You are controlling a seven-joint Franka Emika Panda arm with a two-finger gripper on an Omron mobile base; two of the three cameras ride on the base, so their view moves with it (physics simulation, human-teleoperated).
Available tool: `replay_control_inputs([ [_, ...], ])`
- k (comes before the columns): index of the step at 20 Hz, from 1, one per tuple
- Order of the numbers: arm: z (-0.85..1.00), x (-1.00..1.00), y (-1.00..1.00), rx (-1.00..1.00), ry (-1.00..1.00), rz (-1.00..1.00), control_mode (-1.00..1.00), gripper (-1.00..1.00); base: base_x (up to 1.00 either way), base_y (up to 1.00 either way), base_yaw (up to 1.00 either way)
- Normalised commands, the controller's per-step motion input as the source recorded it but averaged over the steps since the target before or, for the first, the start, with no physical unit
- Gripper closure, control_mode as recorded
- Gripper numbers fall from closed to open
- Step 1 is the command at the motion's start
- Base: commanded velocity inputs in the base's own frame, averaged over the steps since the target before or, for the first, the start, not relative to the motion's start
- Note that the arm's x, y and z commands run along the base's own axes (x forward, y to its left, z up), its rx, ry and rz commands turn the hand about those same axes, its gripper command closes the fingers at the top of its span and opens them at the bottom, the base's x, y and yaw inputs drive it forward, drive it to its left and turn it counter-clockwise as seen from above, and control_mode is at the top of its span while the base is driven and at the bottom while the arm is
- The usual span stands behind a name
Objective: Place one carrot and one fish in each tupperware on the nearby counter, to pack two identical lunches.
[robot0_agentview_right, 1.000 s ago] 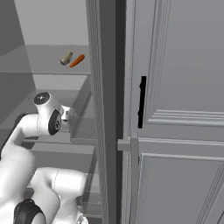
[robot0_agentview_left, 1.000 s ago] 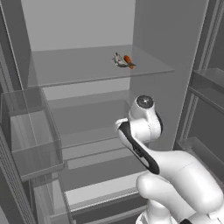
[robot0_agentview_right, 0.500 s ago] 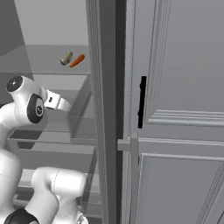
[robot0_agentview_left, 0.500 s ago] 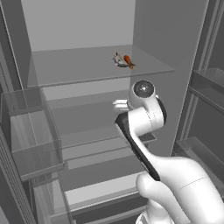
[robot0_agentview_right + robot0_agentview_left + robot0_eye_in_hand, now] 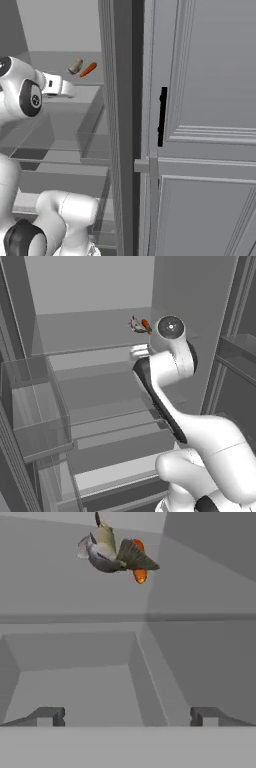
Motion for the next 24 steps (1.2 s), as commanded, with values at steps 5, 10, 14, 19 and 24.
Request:
replay_control_inputs([
  [5,0.43,0.20,-0.01,-0.07,0.00,0.03,-1.00,-1.00,0.00,0.00,0.00],
  [10,0.51,0.68,-0.08,0.17,-0.05,0.01,-1.00,-1.00,0.00,0.00,0.00],
  [14,0.18,0.84,-0.22,0.24,0.01,0.15,-1.00,-1.00,0.00,0.00,0.00],
  [19,-0.06,0.77,0.28,0.02,-0.01,0.01,-1.00,-1.00,0.00,0.00,0.00],
  [24,-0.06,0.80,0.43,-0.05,0.14,0.00,-1.00,-1.00,0.00,0.00,0.00],
])
